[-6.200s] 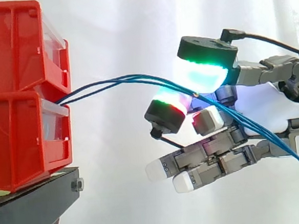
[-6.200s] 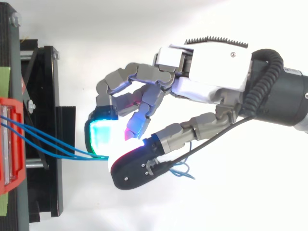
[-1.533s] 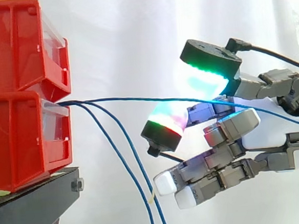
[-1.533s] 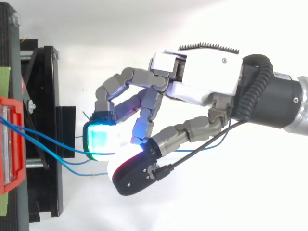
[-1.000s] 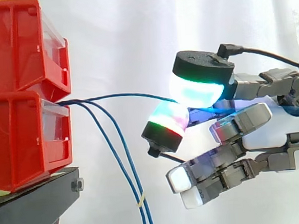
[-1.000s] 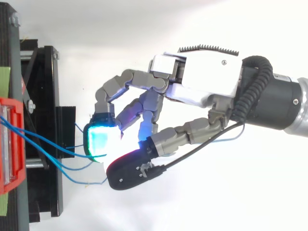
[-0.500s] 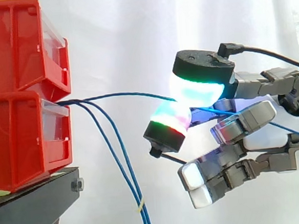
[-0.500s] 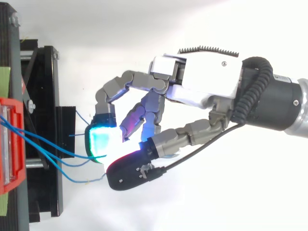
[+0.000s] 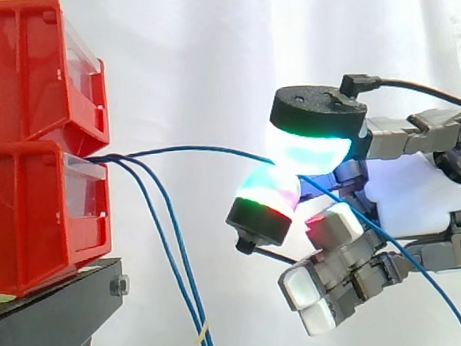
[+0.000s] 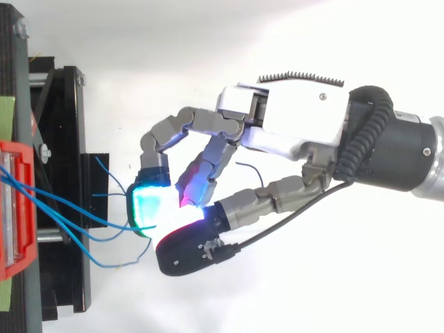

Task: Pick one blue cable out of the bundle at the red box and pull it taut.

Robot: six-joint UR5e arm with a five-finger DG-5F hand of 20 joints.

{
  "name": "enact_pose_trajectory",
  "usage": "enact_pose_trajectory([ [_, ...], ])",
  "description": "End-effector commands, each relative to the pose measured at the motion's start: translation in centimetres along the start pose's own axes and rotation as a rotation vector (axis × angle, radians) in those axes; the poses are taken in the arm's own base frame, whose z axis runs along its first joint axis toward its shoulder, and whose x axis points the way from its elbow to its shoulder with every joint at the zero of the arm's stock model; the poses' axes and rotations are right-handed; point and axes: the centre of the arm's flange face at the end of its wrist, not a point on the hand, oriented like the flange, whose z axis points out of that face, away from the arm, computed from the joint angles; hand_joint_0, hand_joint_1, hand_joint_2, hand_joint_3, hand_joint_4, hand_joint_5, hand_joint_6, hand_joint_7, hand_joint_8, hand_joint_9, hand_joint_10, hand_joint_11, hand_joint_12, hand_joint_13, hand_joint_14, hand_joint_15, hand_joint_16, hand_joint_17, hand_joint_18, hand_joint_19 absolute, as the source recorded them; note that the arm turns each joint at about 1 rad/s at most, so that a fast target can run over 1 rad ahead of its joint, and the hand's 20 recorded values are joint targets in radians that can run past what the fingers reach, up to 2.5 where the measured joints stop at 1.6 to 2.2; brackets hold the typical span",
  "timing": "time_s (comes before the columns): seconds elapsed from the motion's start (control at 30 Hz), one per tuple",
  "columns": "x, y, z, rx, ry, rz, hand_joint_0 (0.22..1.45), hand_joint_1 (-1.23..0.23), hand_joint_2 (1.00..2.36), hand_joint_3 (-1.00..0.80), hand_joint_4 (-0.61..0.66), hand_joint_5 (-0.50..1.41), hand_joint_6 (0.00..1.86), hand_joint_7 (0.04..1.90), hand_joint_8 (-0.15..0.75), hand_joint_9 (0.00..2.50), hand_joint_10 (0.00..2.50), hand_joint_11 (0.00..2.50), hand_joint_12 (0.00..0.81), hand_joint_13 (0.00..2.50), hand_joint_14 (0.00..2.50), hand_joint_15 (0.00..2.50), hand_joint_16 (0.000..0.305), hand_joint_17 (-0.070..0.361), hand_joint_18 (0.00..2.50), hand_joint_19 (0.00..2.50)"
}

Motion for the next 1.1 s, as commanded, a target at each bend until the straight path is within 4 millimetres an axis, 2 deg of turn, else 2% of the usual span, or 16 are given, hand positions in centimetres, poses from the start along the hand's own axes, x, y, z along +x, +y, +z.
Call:
enact_pose_trajectory([
  [0.0, 0.0, -0.1, -0.1, 0.009, 0.001, -0.006, 0.54, -0.8, 1.21, -0.06, 0.09, -0.06, 0.88, 1.21, 0.442, 1.18, 0.01, 0.66, 0.473, 0.95, 0.01, 0.33, 0.073, 0.165, 0.88, 0.24],
  [0.37, 0.1, -0.6, -0.6, 0.06, 0.006, -0.021, 0.54, -0.81, 1.21, -0.07, 0.09, -0.06, 0.88, 1.21, 0.43, 1.09, 0.01, 0.56, 0.477, 0.87, 0.01, 0.28, 0.073, 0.164, 0.84, 0.25],
  [0.57, 0.0, -0.1, -0.8, 0.06, 0.006, -0.018, 0.54, -0.81, 1.2, -0.07, 0.09, -0.06, 0.88, 1.21, 0.412, 1.0, 0.01, 0.49, 0.467, 0.82, 0.01, 0.27, 0.072, 0.162, 0.82, 0.25],
  [0.83, -0.2, 1.6, -1.4, 0.061, 0.004, -0.022, 0.55, -0.83, 1.17, -0.07, 0.07, -0.06, 0.87, 1.22, 0.381, 0.81, 0.0, 0.32, 0.461, 0.68, 0.01, 0.22, 0.071, 0.16, 0.73, 0.23],
  [1.07, -0.7, 3.5, -2.6, 0.09, 0.002, -0.04, 0.55, -0.84, 1.15, -0.07, 0.06, -0.06, 0.87, 1.23, 0.358, 0.71, 0.0, 0.26, 0.448, 0.58, 0.01, 0.21, 0.069, 0.156, 0.64, 0.23],
])
